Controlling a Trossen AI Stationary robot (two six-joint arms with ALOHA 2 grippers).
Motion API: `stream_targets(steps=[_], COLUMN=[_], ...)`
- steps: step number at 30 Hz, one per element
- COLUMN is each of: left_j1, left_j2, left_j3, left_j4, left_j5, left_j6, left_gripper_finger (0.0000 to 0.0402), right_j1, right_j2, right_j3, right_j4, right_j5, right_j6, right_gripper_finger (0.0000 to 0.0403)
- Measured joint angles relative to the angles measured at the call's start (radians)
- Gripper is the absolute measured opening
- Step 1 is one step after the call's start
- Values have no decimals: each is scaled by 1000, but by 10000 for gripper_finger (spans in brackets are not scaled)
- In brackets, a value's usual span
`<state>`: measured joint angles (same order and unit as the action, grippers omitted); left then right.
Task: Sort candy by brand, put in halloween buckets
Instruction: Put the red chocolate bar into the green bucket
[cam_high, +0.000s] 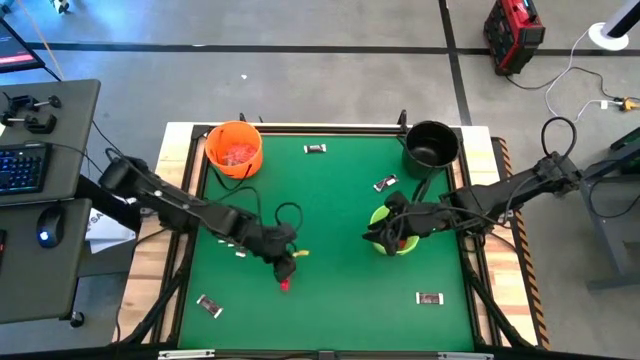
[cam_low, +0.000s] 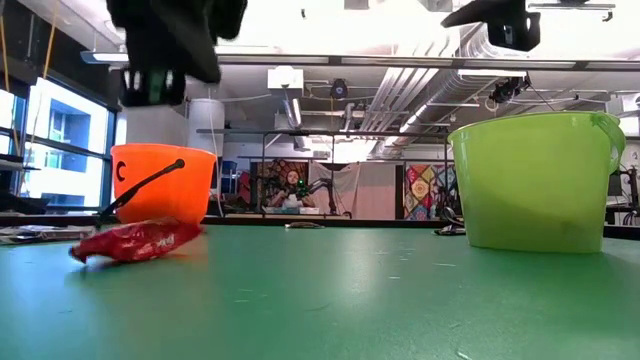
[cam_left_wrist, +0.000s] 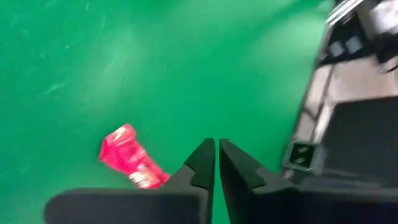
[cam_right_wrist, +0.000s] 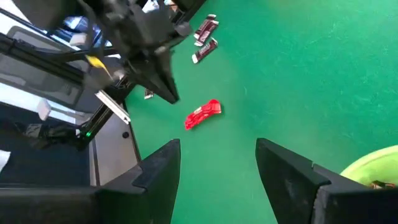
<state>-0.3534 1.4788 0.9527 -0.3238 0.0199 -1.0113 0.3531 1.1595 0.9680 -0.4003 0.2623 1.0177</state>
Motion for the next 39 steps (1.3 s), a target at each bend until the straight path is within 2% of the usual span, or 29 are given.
stream_targets(steps=[4, 8, 14, 18, 23, 39], left_j1=[-16, -36, -48, -47, -49, -62], left_j2=[70, 139, 204, 228, 231, 266], left_j3=[0, 0, 0, 0, 0, -7], left_j4=[-57, -113, -35, -25, -55, -93], left_j5=[21, -50, -116, -137, -180, -178], left_j6=[47, 25, -11, -31, -31, -49], left_gripper_finger=[49, 97, 167, 196, 207, 207], right_j1=[0, 0, 0, 0, 0, 0], right_j2=[0, 0, 0, 0, 0, 0], right_j3=[0, 0, 0, 0, 0, 0], right_j4=[-6, -10, -26, -35, -44, -91], right_j5=[0, 22, 53, 57, 57, 57], right_j6=[21, 25, 30, 30, 32, 30], right_gripper_finger=[202, 202, 202, 202, 202, 202])
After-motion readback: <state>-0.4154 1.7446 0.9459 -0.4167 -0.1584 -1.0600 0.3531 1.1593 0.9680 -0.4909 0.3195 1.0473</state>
